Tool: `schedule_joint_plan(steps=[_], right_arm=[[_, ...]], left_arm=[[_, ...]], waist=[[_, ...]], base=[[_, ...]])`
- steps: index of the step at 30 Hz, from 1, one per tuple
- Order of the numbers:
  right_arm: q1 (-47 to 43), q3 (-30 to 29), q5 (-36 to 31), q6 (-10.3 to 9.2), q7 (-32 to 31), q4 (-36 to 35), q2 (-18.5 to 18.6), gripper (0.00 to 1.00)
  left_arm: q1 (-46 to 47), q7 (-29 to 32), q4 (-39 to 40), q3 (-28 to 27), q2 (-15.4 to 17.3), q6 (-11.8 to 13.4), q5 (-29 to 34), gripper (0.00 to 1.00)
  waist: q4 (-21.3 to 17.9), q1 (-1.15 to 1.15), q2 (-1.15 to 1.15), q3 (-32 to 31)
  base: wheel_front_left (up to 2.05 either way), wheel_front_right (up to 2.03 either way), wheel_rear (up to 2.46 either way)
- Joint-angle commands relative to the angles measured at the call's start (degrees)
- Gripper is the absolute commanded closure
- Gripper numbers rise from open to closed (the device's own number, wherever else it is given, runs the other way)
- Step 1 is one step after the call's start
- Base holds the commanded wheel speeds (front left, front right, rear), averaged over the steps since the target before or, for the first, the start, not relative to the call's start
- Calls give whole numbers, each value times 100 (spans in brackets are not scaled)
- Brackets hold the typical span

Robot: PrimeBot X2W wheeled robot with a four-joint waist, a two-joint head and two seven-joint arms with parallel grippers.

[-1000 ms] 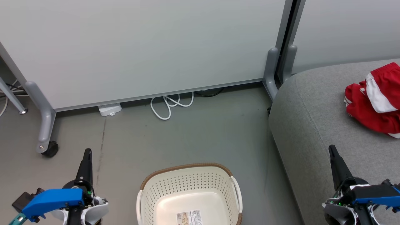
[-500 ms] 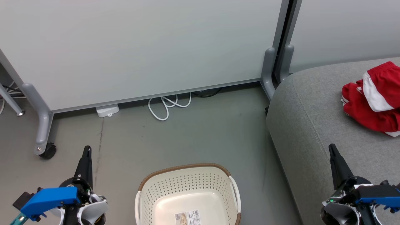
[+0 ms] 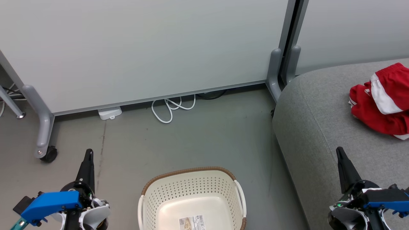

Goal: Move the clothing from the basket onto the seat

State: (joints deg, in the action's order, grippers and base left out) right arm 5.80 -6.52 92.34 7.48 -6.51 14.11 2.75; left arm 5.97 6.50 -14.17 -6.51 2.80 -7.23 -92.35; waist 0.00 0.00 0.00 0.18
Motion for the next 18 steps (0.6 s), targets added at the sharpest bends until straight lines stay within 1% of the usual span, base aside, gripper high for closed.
schedule_joint_plan(steps=[1, 18], right_arm=[[78, -7, 14, 2, -27, -15, 23, 100], [76, -7, 15, 2, -27, -14, 23, 100]], left_arm=[[53, 29, 19, -15, 15, -44, -11, 100], [53, 28, 20, -14, 15, -36, -12, 100]], waist=[[0, 0, 0, 0], [0, 0, 0, 0]], base=[[0, 0, 0], [0, 0, 0]])
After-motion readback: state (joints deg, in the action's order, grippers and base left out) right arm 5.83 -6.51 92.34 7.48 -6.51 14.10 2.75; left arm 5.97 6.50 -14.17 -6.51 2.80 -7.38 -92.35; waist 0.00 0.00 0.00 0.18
